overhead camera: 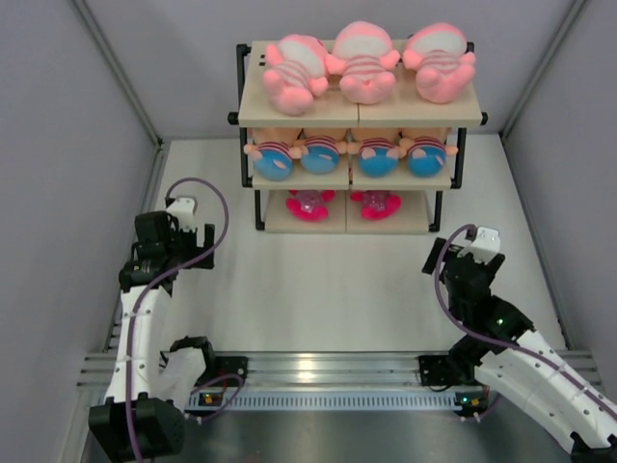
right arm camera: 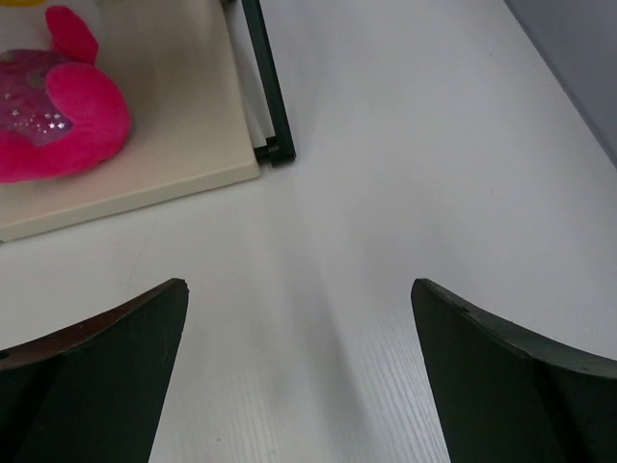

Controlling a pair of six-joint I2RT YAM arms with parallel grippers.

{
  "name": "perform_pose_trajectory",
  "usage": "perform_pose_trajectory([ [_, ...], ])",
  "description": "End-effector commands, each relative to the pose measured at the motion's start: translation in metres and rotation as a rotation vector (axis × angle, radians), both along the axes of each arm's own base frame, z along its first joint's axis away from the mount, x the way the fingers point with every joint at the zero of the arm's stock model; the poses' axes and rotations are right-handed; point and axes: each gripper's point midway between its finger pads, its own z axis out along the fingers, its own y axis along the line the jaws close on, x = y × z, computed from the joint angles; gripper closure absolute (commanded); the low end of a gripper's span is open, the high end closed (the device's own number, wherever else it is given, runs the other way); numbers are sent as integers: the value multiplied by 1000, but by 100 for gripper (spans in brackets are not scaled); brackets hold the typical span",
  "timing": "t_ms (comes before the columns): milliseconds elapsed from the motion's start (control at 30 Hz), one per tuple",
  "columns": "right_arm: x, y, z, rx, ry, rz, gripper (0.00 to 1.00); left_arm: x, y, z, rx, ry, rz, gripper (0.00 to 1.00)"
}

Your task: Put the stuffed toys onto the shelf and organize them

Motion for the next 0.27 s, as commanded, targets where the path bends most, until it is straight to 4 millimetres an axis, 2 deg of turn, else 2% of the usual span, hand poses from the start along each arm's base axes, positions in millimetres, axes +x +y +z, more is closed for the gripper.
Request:
perform_pose_trajectory([
  [0,8,-3,16,38,-79,-43,1,10,3,14,16,-79,6,1],
  [233,8,-4,15,37,-85,-48,1,9,5,14,15,-81,13,1],
])
